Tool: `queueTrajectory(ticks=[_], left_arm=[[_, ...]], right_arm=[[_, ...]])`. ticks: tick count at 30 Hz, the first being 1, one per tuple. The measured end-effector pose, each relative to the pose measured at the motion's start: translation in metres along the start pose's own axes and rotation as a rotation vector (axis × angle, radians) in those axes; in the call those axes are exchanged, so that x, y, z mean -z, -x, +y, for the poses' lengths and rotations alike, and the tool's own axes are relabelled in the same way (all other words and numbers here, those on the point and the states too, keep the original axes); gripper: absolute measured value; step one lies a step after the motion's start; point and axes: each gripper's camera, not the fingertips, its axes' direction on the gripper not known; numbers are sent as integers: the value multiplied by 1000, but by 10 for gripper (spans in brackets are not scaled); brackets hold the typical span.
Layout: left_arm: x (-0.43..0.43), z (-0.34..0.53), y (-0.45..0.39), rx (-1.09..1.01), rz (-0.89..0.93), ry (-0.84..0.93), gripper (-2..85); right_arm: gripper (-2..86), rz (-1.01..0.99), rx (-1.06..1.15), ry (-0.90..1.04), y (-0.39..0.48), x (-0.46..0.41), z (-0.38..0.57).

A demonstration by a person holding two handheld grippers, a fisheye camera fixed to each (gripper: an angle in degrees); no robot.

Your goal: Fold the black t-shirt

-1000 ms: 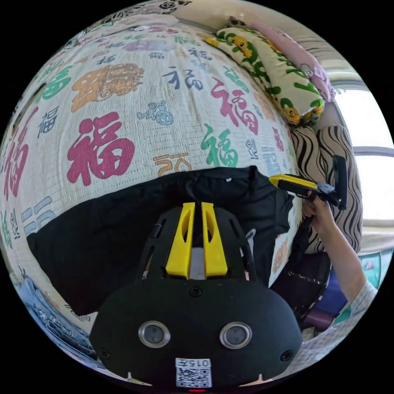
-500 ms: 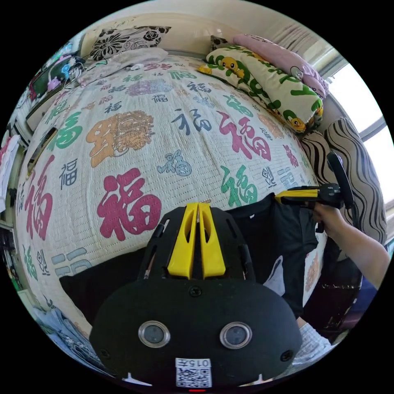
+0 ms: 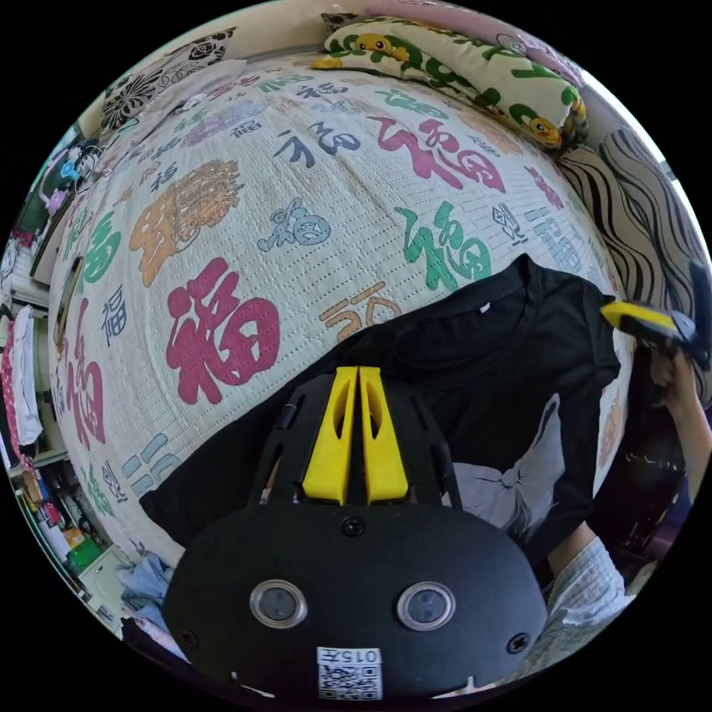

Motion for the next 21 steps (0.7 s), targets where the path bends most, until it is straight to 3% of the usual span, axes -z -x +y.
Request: queueTrajectory(ticks=[3,7,14,21], left_arm=[[-5,-12,-43,-24,-92,16,-7],[23,16,-129,-213,-104,-216,6],[9,31,-324,-601,-81,-179,72],[-19,-80,-501,-856,40,-176,85]], right_arm=[[10,16,-94,9,-17,12,53],[27,68,-262,-20,-43,31,125],[57,186,-398,47,-78,34,192],[71,9,-599,-109,-141,34,210]])
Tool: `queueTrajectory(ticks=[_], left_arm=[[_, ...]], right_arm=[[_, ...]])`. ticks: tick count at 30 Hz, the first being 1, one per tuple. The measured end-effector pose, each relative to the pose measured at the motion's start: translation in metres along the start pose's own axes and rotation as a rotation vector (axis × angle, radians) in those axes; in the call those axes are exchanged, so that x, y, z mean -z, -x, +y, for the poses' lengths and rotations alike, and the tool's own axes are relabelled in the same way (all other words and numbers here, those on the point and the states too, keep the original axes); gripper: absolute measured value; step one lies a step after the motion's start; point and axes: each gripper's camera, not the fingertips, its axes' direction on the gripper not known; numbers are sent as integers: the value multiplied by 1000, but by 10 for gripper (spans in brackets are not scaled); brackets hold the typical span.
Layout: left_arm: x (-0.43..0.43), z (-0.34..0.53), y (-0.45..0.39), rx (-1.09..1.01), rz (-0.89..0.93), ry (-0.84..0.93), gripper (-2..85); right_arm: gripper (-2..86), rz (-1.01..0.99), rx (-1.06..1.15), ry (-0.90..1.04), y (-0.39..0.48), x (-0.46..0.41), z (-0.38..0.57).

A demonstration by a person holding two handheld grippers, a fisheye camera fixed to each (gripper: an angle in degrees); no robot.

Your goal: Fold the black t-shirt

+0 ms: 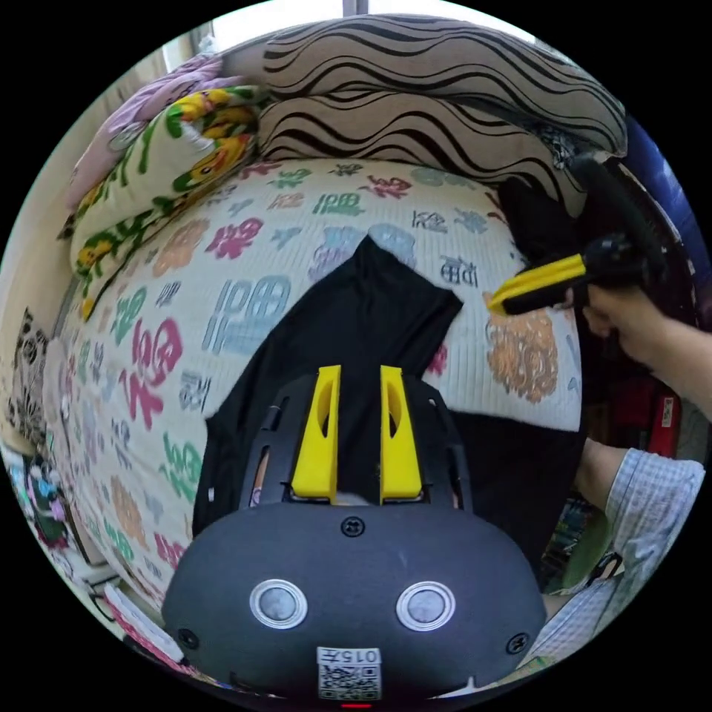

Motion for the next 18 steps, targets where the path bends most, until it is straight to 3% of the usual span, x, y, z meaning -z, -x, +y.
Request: queueTrajectory(ticks=[7,14,18], left_arm=[[-85,-159,1,-104,14,143,88],[-152,-202,-12,-114,46,280,66],[-153,-202,-10,-117,73,268,15]], right_arm=[[72,-159,-153,4,-56,-30,-14],[49,-260,-162,-18,-84,-42,-5],[14,-281,-129,-24,-88,-42,-1]])
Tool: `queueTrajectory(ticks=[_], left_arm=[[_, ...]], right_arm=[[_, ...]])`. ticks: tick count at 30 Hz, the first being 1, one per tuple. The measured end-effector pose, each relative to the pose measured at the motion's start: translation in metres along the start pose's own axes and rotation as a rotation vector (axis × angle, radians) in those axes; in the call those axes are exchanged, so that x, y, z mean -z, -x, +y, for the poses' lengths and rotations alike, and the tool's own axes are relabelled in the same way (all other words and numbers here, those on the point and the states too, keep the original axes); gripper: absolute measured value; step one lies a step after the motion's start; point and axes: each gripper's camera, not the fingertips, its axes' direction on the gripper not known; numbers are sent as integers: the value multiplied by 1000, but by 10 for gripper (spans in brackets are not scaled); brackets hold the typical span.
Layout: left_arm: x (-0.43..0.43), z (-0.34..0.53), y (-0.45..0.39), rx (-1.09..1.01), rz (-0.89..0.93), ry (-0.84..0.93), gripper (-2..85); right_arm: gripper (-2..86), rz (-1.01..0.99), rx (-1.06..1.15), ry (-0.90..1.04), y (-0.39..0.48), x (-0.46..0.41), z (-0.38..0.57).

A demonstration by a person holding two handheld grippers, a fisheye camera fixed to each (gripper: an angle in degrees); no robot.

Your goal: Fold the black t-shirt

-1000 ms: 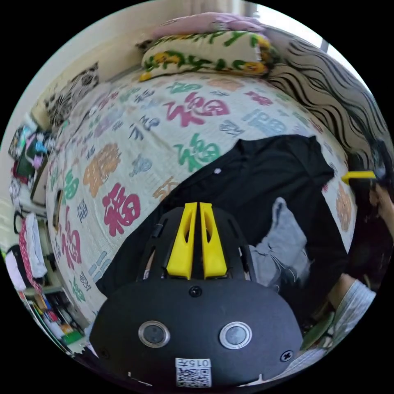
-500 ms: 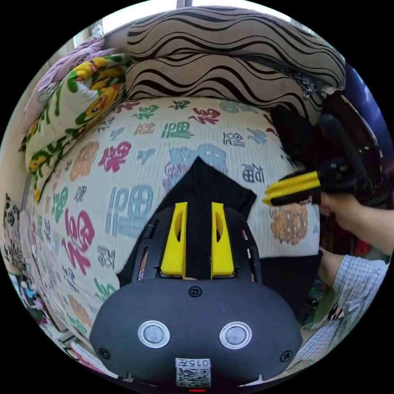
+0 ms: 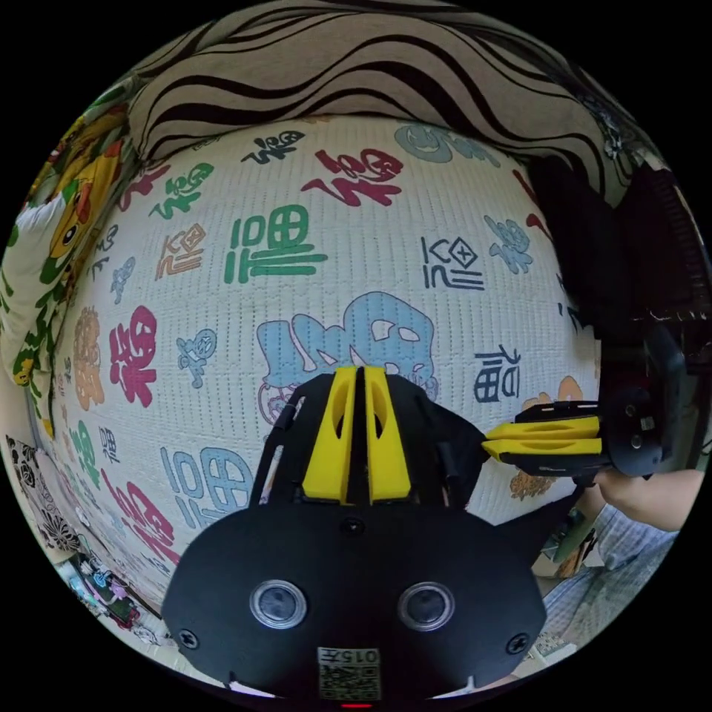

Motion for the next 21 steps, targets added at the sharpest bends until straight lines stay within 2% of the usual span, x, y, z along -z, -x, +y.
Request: queueTrajectory(ticks=[5,11,15,21], left_arm=[[40,39,19,-6,-4,-179,1],[105,161,56,134,-13,-388,-2],[123,297,73,331,-19,-466,-2],[70,459,90,562,40,-406,0]], right_arm=[[4,-9,89,-86,15,18,13],[2,-39,250,-146,63,34,37],[1,-46,444,-76,119,18,63],[2,-10,603,115,177,-64,103]])
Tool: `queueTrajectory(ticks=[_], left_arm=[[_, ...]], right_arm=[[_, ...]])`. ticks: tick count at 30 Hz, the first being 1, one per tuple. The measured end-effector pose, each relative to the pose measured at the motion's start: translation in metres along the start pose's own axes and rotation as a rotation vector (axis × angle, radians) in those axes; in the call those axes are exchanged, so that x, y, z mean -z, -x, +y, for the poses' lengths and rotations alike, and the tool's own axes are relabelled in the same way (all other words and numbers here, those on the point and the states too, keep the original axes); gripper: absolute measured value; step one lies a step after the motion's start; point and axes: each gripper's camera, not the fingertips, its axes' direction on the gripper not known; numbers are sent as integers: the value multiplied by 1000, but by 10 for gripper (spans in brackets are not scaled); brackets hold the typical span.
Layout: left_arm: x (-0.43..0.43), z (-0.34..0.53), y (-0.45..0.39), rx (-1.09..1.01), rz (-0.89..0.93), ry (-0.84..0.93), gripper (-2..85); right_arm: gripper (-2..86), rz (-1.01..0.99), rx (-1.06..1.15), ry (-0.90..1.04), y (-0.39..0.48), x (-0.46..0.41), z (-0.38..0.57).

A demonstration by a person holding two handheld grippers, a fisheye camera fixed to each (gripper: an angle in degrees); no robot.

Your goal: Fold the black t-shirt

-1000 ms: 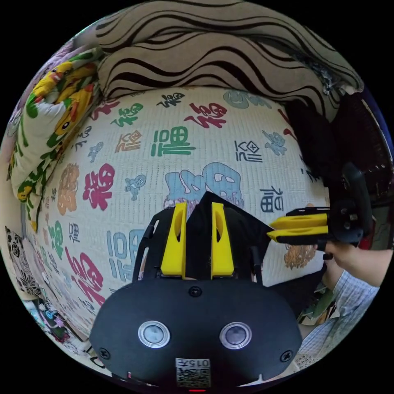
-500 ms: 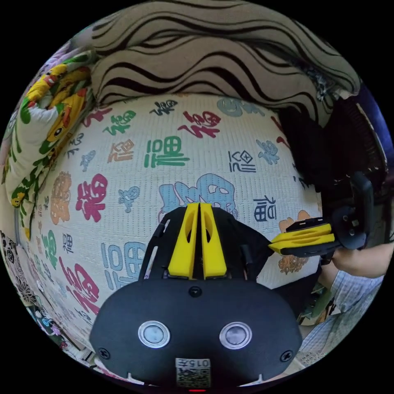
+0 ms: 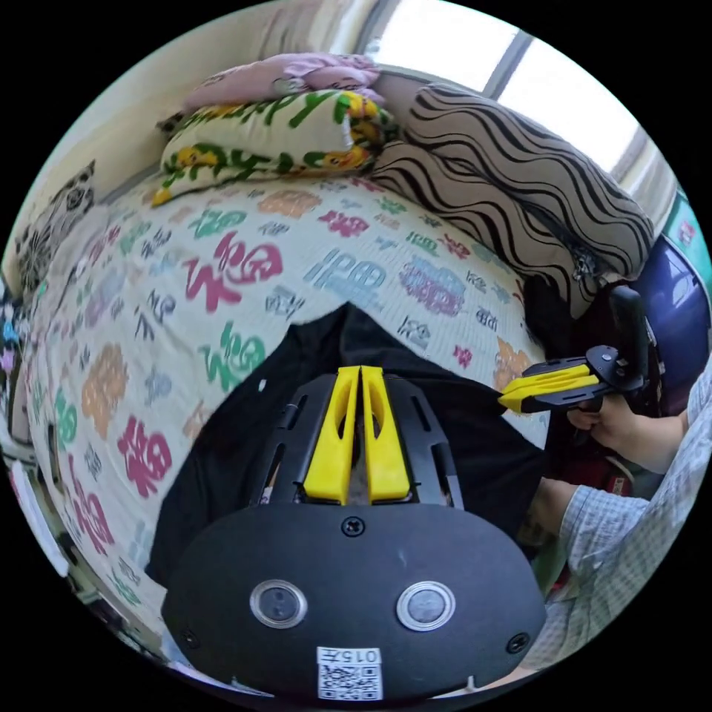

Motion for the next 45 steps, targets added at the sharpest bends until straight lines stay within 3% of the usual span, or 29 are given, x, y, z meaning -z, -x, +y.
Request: queueTrajectory(ticks=[6,10,17,24,27,31,36,40,45], left_arm=[[-33,69,59,103,29,78,11],[-41,93,83,90,62,174,43],[7,94,104,64,148,83,55],[-32,109,111,1,72,318,34],[-17,110,123,18,83,322,35],[20,85,145,54,127,145,54],[11,50,170,137,177,131,72],[0,47,186,213,220,169,53],[28,69,201,220,219,131,12]], right_arm=[[11,69,30,157,19,-80,3],[59,10,-17,259,7,-98,4],[39,-90,-142,114,-26,-76,-8],[-1,23,-49,365,-8,-163,-29],[0,-45,-126,271,-20,-150,-31],[23,-136,-393,32,-70,-116,-33],[71,-239,-587,-15,-109,-131,-40],[47,-293,-727,-73,-119,-147,-41],[16,-270,-738,-125,-107,-154,-41]])
